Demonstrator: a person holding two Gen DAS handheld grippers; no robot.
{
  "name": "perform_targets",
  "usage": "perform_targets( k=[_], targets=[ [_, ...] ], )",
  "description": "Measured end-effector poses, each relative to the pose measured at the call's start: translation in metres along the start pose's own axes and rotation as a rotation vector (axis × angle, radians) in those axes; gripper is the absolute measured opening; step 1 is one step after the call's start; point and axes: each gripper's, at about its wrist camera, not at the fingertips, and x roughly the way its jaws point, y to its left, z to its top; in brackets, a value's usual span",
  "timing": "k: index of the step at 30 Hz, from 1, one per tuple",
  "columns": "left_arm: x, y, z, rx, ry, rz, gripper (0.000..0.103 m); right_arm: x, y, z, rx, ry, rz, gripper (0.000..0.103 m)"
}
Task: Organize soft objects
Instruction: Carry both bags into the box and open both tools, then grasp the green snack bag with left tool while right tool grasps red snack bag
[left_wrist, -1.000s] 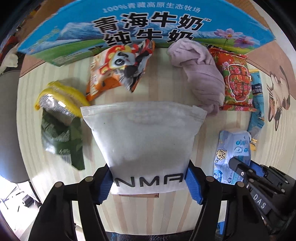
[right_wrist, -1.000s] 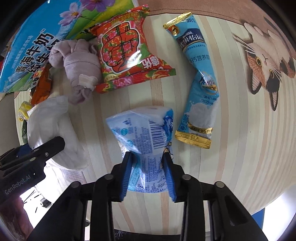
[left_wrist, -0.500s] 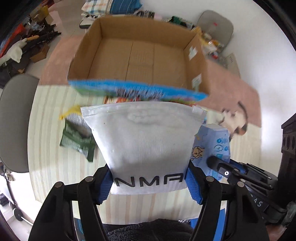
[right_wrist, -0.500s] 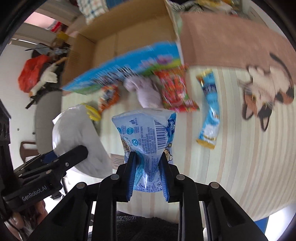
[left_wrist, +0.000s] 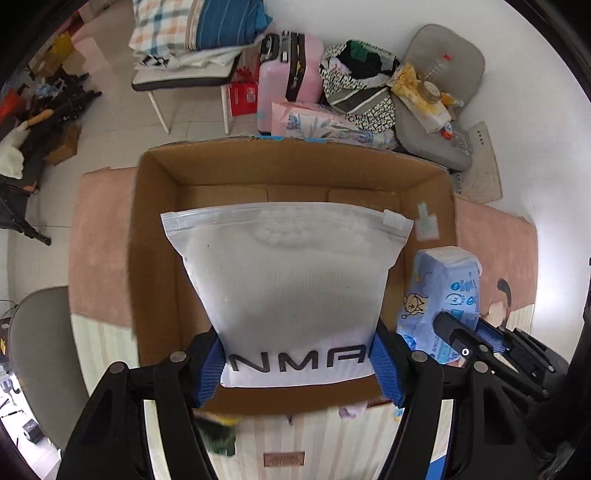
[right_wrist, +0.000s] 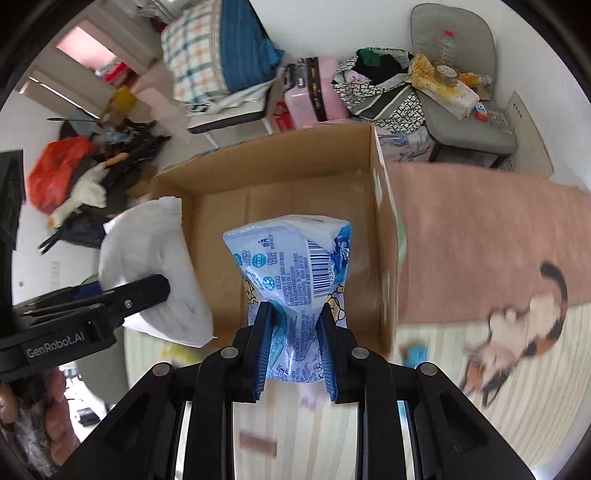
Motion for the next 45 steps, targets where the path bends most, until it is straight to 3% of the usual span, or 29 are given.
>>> perform_targets(
  k=[3,8,17,19,20,22,25,26,28,29,32,38,45],
  targets=[
    [0.034,0.006,0.037,-0.004,0.07,-0.019,0.066,0.043,-0.004,0.034,0.006,0.04,-0.02,0.026],
    [0.079,0.005,0.07,0.01,0.154,-0.031,0.066,0.1,-0.019,0.072,0.014,0.098,-0.039,0.026],
    [0.112,-0.001,0.082,0.03,0.251,-0.049,0.07,0.153,-0.036,0.101,-0.005,0.162,-0.084,0.026],
    [0.112,0.001,0.083,0.006,0.271,-0.055,0.071,0.156,-0.038,0.103,-0.013,0.168,-0.086,0.033],
    [0.109,0.002,0.082,0.001,0.273,-0.062,0.072,0.155,-0.038,0.103,-0.007,0.171,-0.078,0.046],
    [0.102,0.002,0.082,0.0,0.256,-0.058,0.075,0.151,-0.036,0.1,0.004,0.183,-0.043,0.056],
    [0.081,-0.001,0.076,0.019,0.208,-0.019,0.092,0.137,-0.03,0.095,-0.01,0.177,-0.069,0.072],
    [0.073,-0.001,0.074,0.027,0.19,-0.003,0.094,0.129,-0.026,0.093,-0.023,0.171,-0.079,0.079],
    [0.054,-0.002,0.065,0.04,0.145,0.028,0.096,0.114,-0.018,0.087,-0.04,0.161,-0.106,0.081],
    [0.043,-0.003,0.059,0.047,0.119,0.041,0.102,0.105,-0.014,0.084,-0.047,0.153,-0.127,0.084],
    [0.017,-0.002,0.041,0.053,0.047,0.069,0.102,0.083,-0.005,0.073,-0.071,0.128,-0.147,0.102],
    [-0.019,0.005,0.001,0.046,-0.022,0.096,0.102,0.039,0.017,0.039,-0.109,0.05,-0.174,0.103],
    [-0.047,0.051,-0.088,-0.14,-0.099,0.046,0.102,-0.007,0.027,-0.036,-0.109,-0.041,-0.123,0.103]
  ],
)
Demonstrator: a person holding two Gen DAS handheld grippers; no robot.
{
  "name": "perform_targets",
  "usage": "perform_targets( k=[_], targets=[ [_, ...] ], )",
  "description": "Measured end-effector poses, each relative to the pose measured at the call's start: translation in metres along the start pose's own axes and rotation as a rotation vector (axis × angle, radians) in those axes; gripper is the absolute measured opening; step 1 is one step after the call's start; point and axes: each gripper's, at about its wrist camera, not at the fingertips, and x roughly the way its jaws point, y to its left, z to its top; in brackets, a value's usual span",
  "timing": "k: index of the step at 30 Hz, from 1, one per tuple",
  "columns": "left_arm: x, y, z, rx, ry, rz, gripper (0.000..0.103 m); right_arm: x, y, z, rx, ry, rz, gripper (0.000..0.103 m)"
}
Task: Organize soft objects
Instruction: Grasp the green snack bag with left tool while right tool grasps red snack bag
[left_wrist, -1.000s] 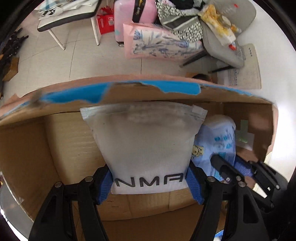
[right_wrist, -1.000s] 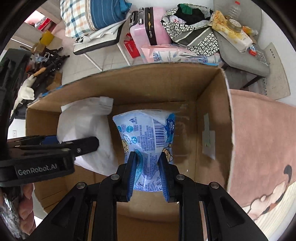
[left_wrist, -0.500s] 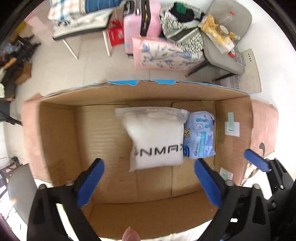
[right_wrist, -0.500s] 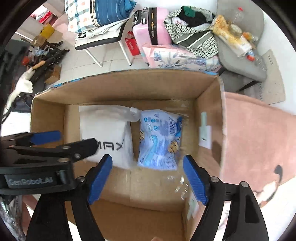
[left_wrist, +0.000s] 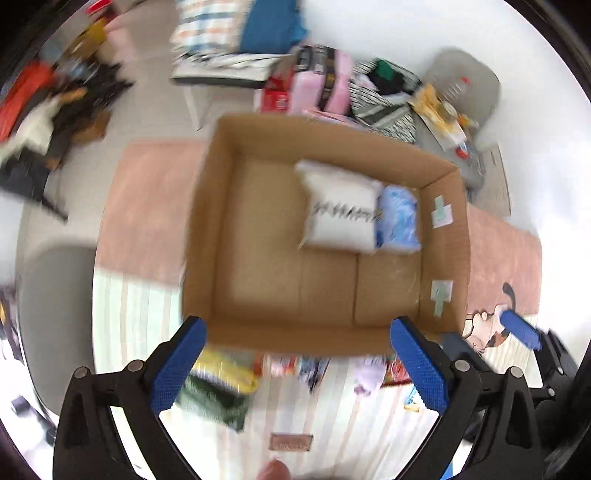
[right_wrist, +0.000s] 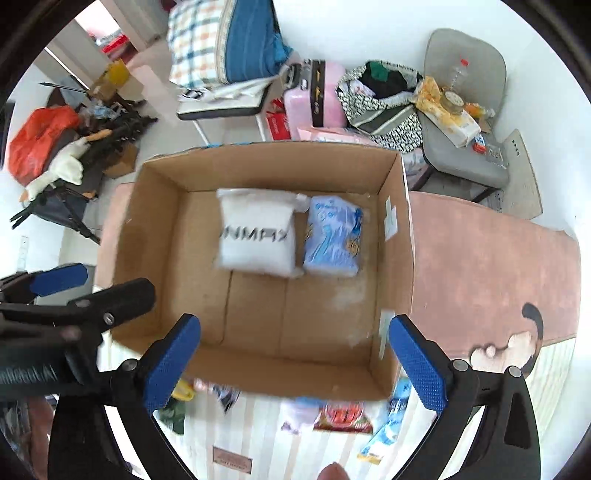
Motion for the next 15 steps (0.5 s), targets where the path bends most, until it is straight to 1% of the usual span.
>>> perform_targets(
  k=[2,3,4,5,6,7,8,9,11,13,14,15],
  targets=[
    [0.007,0.026,-0.027,-0.086,0.017,0.011,0.102,-0.007,-0.004,-0.027,0.016,0.001,0.005,0.103],
    [0.018,0.045,-0.043,-0.156,0.055,0.004,0.102,-0.009,-0.008,-0.045,0.03,0.001,0.014,0.103],
    [0.032,0.063,-0.056,-0.224,0.103,-0.031,0.102,-0.01,-0.013,-0.058,0.043,0.002,0.015,0.103],
    [0.053,0.085,-0.072,-0.319,0.172,-0.091,0.102,-0.008,-0.021,-0.077,0.065,0.008,0.008,0.103],
    [0.069,0.1,-0.086,-0.389,0.223,-0.135,0.102,-0.003,-0.029,-0.088,0.084,0.016,-0.002,0.103],
    [0.085,0.115,-0.099,-0.45,0.263,-0.166,0.1,0.001,-0.036,-0.099,0.107,0.022,-0.009,0.103],
    [0.097,0.127,-0.11,-0.497,0.286,-0.182,0.093,0.006,-0.045,-0.111,0.129,0.026,-0.007,0.103],
    [0.108,0.139,-0.123,-0.535,0.302,-0.18,0.091,0.016,-0.054,-0.122,0.156,0.046,-0.006,0.103],
    [0.123,0.15,-0.132,-0.574,0.308,-0.167,0.091,0.036,-0.064,-0.134,0.197,0.096,-0.002,0.101],
    [0.137,0.155,-0.137,-0.607,0.323,-0.2,0.091,0.059,-0.074,-0.138,0.225,0.13,-0.02,0.1],
    [0.144,0.157,-0.139,-0.62,0.335,-0.211,0.091,0.069,-0.078,-0.139,0.233,0.134,-0.037,0.097],
    [0.153,0.16,-0.142,-0.639,0.346,-0.222,0.091,0.077,-0.078,-0.135,0.239,0.133,-0.055,0.091]
  ],
)
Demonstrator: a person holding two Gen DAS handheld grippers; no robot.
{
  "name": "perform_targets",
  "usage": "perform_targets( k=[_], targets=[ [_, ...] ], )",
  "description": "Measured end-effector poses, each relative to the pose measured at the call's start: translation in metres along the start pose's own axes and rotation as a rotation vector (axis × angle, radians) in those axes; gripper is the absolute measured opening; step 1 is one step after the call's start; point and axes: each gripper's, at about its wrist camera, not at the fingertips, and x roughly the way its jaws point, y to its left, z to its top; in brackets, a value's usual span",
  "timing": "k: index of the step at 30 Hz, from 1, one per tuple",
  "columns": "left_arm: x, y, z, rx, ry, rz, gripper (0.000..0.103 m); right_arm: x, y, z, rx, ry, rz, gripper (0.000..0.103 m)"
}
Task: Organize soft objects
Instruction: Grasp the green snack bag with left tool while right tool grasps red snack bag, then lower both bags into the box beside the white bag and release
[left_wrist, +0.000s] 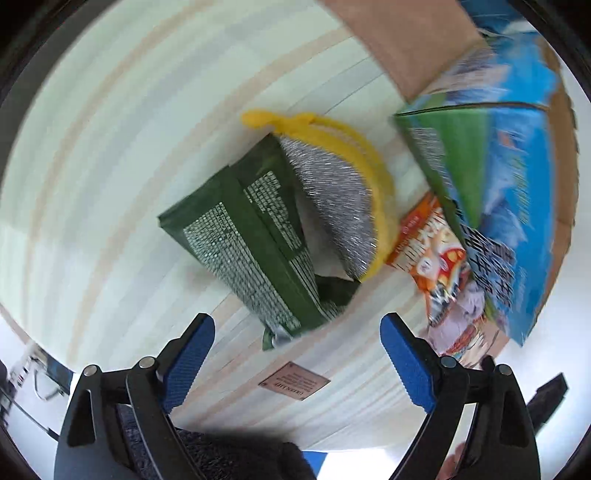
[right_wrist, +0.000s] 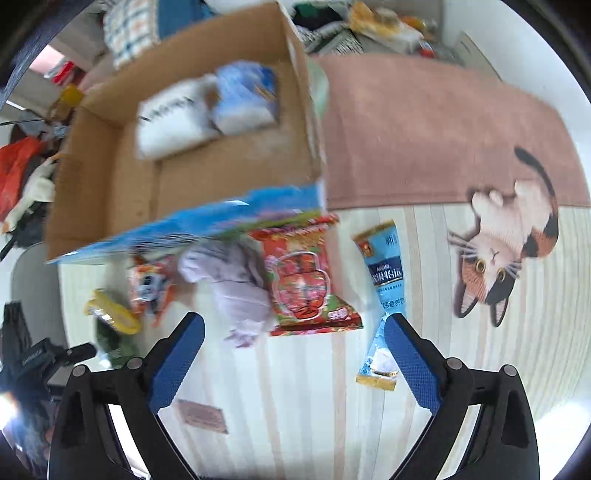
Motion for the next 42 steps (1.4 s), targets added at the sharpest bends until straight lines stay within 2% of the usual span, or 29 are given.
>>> perform_targets(
  k=[2,4,5,6,7,8,9,11,15,17,21,23,24,26,31,35,37,38,39,40,42],
  targets=[
    [0.01,0.005,0.004,-0.024,0.008,-0.004,0.091,0.017,0.003,0.005,0.006,0.007,-0.05,0.084],
    [0.019,0.005,0.008,-0.038,-0.005,0.007,0.091,0.035,0.006,0.008,0.014,0.031,-0.067,0.082],
    [0.022,0.007,0.009,-0.038,-0.016,0.023,0.084,0.044,0.007,0.008,0.019,0.046,-0.067,0.082],
    [0.025,0.006,0.008,-0.026,-0.033,0.047,0.067,0.05,0.009,0.008,0.015,0.052,-0.062,0.082],
    [0.027,0.005,0.006,0.001,-0.043,0.068,0.06,0.054,0.01,0.007,0.009,0.057,-0.062,0.082],
    [0.031,0.003,0.002,0.048,-0.046,0.112,0.045,0.06,0.012,0.006,0.003,0.065,-0.067,0.081],
    [0.032,-0.001,-0.001,0.096,-0.052,0.147,0.039,0.062,0.013,0.006,0.006,0.066,-0.068,0.072],
    [0.037,-0.011,-0.013,0.208,-0.085,0.239,0.038,0.07,0.011,0.005,0.011,0.094,-0.073,0.056],
    [0.057,-0.041,-0.055,0.497,-0.158,0.43,0.037,0.075,0.008,-0.008,0.002,0.137,-0.074,0.05],
    [0.071,-0.051,-0.076,0.602,-0.143,0.464,0.037,0.076,0.009,-0.022,-0.024,0.16,-0.073,0.05],
    [0.091,-0.056,-0.102,0.676,-0.093,0.46,0.038,0.079,0.006,-0.072,-0.067,0.244,-0.038,0.05],
    [0.096,-0.053,-0.102,0.647,-0.093,0.443,0.042,0.081,0.006,-0.096,-0.083,0.282,-0.021,0.05],
    [0.096,-0.054,-0.103,0.627,-0.102,0.432,0.046,0.081,0.006,-0.104,-0.089,0.287,-0.012,0.05],
    [0.095,-0.051,-0.101,0.588,-0.099,0.422,0.048,0.081,0.009,-0.115,-0.123,0.275,-0.021,0.05],
    [0.078,-0.03,-0.079,0.482,-0.025,0.276,0.048,0.08,0.021,-0.124,-0.121,0.257,-0.028,0.051],
    [0.066,-0.016,-0.077,0.457,-0.079,0.271,0.048,0.078,0.031,-0.123,-0.078,0.251,-0.022,0.053],
    [0.064,-0.016,-0.081,0.455,-0.094,0.268,0.048,0.078,0.018,-0.112,-0.057,0.252,-0.014,0.053],
    [0.064,-0.012,-0.086,0.459,-0.095,0.265,0.046,0.078,0.014,-0.11,-0.048,0.254,-0.011,0.053],
    [0.063,-0.011,-0.087,0.464,-0.098,0.264,0.035,0.079,0.01,-0.109,-0.038,0.251,-0.007,0.053],
    [0.057,-0.005,-0.091,0.472,-0.106,0.272,0.034,0.079,0.009,-0.109,-0.031,0.245,-0.002,0.053],
    [0.041,-0.017,-0.094,0.506,-0.135,0.294,0.031,0.077,0.008,-0.11,-0.035,0.232,0.001,0.049]
  ],
)
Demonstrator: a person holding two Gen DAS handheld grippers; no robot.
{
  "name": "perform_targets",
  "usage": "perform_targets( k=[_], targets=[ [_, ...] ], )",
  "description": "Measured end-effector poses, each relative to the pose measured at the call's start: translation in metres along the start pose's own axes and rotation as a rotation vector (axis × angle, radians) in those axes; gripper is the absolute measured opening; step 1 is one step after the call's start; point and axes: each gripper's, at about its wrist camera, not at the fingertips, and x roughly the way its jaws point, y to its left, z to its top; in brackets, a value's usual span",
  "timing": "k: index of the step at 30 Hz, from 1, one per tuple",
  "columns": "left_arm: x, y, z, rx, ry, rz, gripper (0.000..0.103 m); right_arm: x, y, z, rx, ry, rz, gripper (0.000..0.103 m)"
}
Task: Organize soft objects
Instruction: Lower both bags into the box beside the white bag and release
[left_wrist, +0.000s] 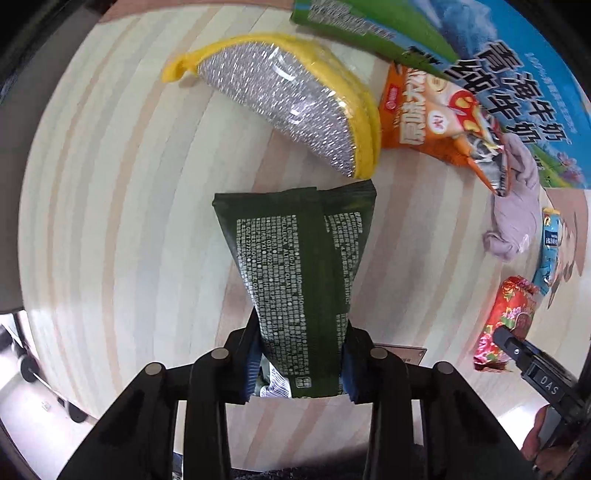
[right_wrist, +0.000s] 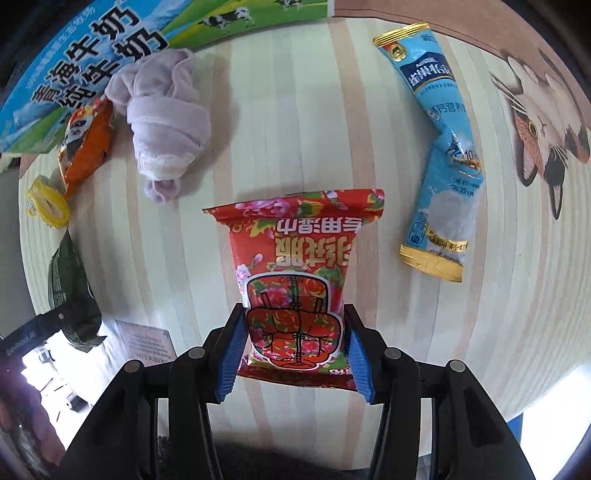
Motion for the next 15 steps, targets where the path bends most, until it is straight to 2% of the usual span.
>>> perform_targets(
  k=[5,9,11,15],
  targets=[
    [-0.041,-0.03,-0.014,0.108,-0.09,0.018,0.03,-0.031,0.003,-0.007,-0.035,-0.036,0.023,0.046],
    [-0.098,-0.063,-0.021,0.201,-0.181,-0.03,0.03,-0.079,0.013,-0.01,-0.075,-0.096,0.098,0.046],
    [-0.127,-0.073,-0.014,0.225,-0.222,-0.074,0.03,-0.108,0.017,-0.008,-0.09,-0.137,0.138,0.046],
    [-0.191,-0.105,0.033,0.284,-0.293,-0.139,0.03,-0.172,0.024,0.013,-0.107,-0.224,0.217,0.046]
  ],
)
